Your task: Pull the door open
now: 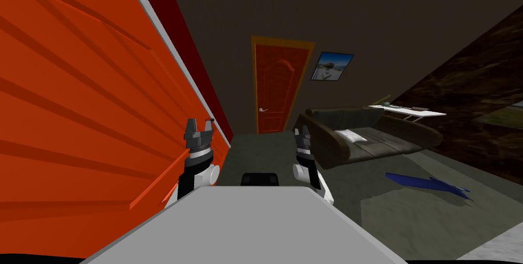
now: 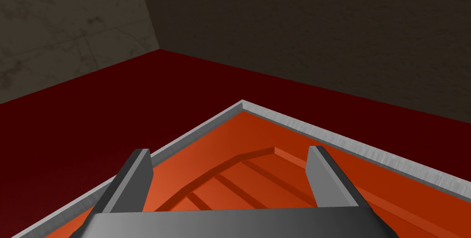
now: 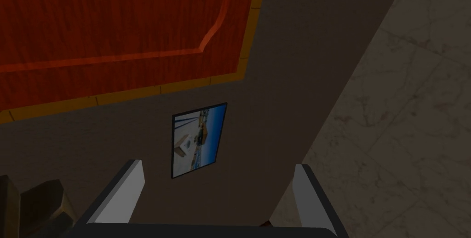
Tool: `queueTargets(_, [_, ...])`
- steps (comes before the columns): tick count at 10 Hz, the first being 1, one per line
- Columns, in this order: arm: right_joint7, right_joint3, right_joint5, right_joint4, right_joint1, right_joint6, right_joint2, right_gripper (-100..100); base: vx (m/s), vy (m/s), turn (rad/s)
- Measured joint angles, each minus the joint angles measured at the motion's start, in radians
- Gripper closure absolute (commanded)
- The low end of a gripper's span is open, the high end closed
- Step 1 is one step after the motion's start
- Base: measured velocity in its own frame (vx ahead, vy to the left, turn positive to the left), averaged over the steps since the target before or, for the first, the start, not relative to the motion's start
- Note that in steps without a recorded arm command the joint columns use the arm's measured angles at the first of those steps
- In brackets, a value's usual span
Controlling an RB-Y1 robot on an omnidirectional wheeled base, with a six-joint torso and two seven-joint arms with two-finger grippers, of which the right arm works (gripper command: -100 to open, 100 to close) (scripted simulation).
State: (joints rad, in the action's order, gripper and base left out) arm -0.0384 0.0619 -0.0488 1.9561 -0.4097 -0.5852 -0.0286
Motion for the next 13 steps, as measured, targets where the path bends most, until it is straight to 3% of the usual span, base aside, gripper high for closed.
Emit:
queueTargets(4, [0.011, 0.001, -0.025, -0.082, 0.041, 0.0, -0.025, -100, 0.095, 0.021, 0.068])
queueTargets(13, [0.051, -0.004, -0.083, -0.337, 0.166, -0.025, -0.069, -100, 0.101, 0.016, 0.08])
